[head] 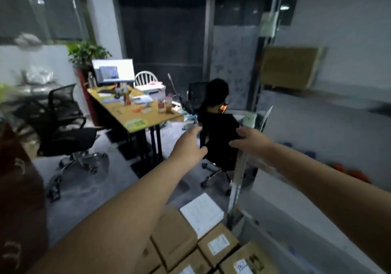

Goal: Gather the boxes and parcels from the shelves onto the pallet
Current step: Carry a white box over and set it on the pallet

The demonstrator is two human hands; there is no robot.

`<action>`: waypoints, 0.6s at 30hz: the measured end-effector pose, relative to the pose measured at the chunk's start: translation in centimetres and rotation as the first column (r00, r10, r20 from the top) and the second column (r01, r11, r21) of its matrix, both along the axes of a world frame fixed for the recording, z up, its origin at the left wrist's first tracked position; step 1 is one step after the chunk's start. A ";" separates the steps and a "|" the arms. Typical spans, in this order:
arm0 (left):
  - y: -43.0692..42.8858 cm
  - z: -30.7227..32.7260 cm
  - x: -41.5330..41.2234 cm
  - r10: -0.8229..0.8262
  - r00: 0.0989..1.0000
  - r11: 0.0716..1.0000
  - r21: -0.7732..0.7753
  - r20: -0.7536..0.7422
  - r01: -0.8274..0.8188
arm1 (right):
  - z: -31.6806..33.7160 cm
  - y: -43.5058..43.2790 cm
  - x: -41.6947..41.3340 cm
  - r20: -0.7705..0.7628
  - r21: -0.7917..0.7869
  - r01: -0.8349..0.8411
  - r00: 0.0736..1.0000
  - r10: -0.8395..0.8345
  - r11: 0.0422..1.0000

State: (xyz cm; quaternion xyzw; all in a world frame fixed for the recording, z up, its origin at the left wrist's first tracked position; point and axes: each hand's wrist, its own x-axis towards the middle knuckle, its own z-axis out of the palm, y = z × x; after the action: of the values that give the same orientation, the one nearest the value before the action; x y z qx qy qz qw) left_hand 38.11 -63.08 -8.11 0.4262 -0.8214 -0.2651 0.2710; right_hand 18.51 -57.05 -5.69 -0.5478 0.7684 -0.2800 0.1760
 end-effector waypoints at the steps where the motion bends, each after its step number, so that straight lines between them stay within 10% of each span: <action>1: 0.4 2.0 -0.8 -0.030 1.000 0.999 -0.030 -0.009 0.030 | 1.9 1.0 -0.4 -0.025 0.016 0.009 1.000 -0.008 1.000; 18: 12.0 8.0 -9.4 -0.595 0.796 0.785 -0.135 0.110 0.605 | 8.8 25.4 0.2 -0.132 -0.145 0.604 0.774 -0.620 0.784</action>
State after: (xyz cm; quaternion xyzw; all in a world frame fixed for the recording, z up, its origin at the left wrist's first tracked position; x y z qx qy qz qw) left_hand 28.73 -51.05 -0.10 0.1274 -0.9410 -0.2558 0.1814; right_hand 18.74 -31.66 3.08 -0.2978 0.9029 -0.3096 -0.0178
